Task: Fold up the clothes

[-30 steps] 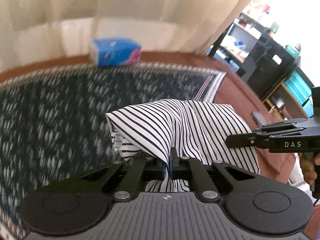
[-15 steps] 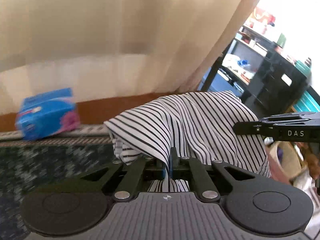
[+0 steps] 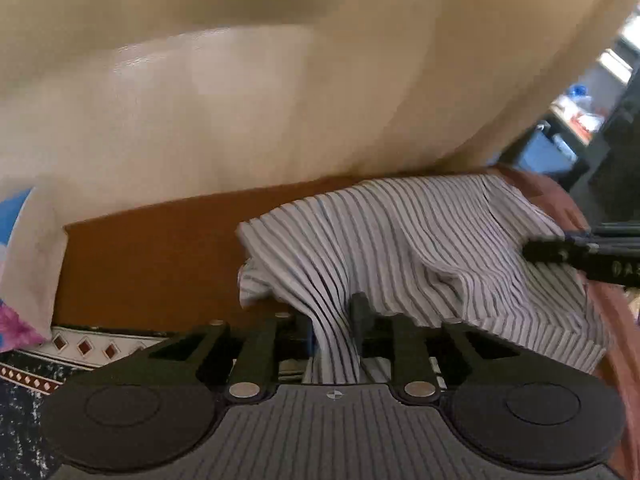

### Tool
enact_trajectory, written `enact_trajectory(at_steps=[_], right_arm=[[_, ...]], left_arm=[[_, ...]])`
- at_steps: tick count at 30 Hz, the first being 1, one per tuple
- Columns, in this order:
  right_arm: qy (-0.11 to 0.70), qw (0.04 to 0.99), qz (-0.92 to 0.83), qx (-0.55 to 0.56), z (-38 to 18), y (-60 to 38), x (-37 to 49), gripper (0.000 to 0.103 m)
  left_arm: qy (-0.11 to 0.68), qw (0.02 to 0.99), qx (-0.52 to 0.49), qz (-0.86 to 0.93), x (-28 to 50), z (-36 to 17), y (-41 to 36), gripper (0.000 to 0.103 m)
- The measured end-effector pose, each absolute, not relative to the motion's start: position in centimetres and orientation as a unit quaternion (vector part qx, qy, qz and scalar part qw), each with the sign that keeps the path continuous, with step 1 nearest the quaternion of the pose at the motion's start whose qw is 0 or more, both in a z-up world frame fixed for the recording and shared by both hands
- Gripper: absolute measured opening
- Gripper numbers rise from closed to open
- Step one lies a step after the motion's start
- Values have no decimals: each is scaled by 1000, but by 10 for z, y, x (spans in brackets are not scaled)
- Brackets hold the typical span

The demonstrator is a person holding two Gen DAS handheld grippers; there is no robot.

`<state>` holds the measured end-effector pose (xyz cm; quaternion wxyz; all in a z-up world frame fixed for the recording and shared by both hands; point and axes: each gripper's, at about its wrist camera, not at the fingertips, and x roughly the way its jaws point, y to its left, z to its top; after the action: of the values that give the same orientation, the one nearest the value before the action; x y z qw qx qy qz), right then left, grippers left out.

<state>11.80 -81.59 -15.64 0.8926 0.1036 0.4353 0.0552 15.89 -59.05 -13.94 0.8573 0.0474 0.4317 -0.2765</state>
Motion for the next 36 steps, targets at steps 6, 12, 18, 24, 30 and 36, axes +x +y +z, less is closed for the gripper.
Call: enact_trajectory(at_steps=[6,12,18,24,30,36], right_arm=[[388,918,31,82,-148,-829,91,25],[394,914,85,59,-152,-794,102,25],[415,904,73,67,-184,-790,99,24],[438,893,64,78,-176,-796,106,31],[430,895,75,89,-126,-778,81,37],[404,910,50,81,-74,-760,38,91]], left_arm=[[417,864,53,-276,155,-124,-584,40],[416,858,95,-288,141,-132,-601,40],[423,857,101,-276,126,-172,-610,39],[449,851,88,-256,129,-160,-614,44],[460,864,82,-190,93,-126,-594,56],[435,887,78,-132,58,-84,-577,91]])
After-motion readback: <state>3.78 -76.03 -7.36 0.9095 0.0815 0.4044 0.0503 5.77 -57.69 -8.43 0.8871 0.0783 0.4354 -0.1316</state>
